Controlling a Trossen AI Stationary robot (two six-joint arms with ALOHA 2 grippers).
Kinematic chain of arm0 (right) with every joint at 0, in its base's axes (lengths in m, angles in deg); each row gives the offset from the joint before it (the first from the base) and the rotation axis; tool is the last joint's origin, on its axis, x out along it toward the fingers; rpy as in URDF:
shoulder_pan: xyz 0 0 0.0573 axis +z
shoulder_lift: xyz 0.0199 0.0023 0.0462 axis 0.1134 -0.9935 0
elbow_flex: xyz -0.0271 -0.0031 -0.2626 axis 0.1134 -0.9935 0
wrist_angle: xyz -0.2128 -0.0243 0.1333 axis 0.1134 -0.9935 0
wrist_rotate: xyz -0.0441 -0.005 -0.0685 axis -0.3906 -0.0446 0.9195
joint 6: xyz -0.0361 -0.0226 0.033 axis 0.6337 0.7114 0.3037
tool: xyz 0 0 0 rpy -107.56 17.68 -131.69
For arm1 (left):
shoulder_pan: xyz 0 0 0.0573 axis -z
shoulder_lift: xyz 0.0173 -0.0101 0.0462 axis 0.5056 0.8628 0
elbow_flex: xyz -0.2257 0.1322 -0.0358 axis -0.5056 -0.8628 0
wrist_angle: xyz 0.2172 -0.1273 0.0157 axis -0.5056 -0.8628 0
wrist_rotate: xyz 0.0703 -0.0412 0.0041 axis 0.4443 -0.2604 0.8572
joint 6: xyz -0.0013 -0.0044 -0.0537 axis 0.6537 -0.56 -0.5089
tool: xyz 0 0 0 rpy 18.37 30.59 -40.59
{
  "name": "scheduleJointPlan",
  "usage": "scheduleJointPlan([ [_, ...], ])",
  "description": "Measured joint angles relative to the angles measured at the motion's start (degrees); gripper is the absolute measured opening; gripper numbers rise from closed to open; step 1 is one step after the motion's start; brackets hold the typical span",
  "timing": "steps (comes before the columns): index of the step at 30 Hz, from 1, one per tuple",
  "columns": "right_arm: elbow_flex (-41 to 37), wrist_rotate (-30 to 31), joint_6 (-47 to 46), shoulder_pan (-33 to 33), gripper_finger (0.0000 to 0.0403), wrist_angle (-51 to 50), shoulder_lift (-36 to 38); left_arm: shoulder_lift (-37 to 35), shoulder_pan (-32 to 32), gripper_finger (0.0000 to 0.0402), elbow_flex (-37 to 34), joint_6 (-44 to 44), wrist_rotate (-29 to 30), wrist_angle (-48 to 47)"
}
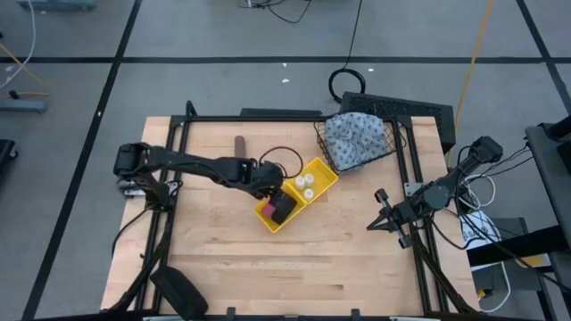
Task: Pick & place medical supplies in basket/bin
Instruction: Put the brown bandage into the bottom yellow basket
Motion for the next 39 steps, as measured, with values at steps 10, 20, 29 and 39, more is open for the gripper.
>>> scheduleJointPlan([
  [10,0.0,0.0,0.0,0.0,0.0,0.0,0.0,-11.3,-0.3,0.0246,0.0,-1.1,12.4,-5.9],
  [20,0.0,0.0,0.0,0.0,0.0,0.0,0.0,-14.6,-5.6,0.0246,0.0,-0.3,9.8,-13.8],
  [29,0.0,0.0,0.0,0.0,0.0,0.0,0.0,-14.4,-19.4,0.0293,-4.6,0.6,12.9,-16.8],
  [39,0.0,0.0,0.0,0.0,0.0,0.0,0.0,-12.9,-29.1,0.0328,-16.5,0.9,12.7,2.7],
])
